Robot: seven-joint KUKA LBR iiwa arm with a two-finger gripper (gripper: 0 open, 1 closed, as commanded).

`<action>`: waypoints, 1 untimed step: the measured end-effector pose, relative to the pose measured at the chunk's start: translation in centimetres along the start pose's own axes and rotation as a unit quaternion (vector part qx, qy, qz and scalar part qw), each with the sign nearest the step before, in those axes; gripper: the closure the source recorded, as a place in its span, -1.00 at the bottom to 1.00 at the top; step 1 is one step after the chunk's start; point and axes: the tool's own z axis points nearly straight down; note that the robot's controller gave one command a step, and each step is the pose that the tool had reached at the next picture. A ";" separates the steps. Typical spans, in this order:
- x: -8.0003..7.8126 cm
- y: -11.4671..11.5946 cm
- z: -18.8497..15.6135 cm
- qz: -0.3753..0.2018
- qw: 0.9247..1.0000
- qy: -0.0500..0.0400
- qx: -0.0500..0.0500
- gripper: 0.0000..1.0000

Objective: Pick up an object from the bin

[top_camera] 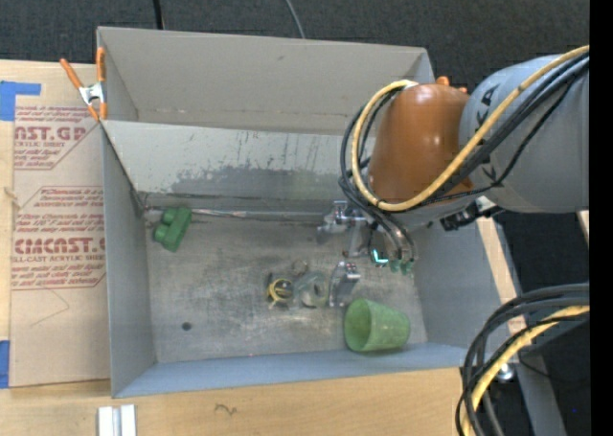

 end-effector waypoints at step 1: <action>0.1 0.7 7.8 -0.124 0.992 -0.004 0.000 -1.00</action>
Offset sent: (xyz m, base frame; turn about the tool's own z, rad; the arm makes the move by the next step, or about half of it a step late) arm -0.0023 0.0056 -0.0775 -0.2467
